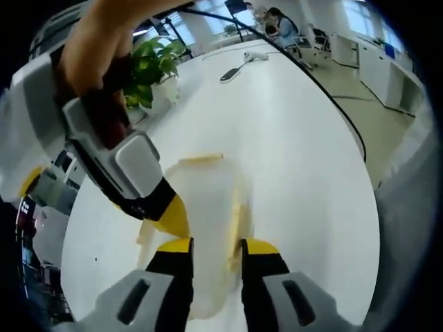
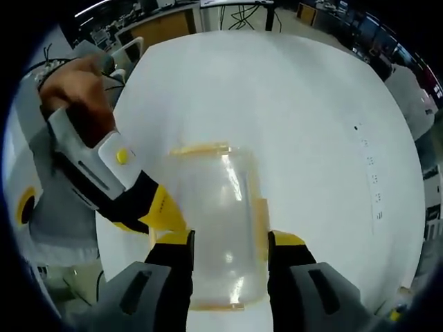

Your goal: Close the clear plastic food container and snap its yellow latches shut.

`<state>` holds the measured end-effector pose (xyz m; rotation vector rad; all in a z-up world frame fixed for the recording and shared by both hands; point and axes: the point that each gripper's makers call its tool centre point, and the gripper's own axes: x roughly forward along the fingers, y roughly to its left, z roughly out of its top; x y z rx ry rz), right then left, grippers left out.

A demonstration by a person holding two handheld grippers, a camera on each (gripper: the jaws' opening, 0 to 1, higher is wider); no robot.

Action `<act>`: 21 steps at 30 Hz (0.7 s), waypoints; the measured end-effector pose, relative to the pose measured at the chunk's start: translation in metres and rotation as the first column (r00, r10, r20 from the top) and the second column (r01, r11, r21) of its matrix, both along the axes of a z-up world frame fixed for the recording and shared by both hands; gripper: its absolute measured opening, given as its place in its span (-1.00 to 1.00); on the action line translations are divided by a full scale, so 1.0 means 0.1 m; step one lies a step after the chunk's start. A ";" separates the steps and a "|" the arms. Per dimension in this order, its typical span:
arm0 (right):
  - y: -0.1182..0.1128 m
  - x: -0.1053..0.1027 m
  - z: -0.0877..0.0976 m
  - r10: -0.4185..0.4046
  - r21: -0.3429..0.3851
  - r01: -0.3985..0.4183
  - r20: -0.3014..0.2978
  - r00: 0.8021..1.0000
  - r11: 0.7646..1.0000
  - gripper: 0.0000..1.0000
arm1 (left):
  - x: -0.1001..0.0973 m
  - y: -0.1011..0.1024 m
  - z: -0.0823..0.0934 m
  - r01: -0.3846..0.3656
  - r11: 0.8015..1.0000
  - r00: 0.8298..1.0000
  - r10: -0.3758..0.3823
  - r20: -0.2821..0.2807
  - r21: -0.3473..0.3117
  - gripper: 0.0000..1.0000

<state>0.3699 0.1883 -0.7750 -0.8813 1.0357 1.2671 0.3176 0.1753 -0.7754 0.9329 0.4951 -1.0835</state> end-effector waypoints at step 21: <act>0.01 0.02 -0.01 0.000 -0.004 0.000 -0.001 1.000 1.000 -0.21 | -0.01 -0.01 0.00 0.008 1.000 1.000 -0.009 0.026 0.011 -0.66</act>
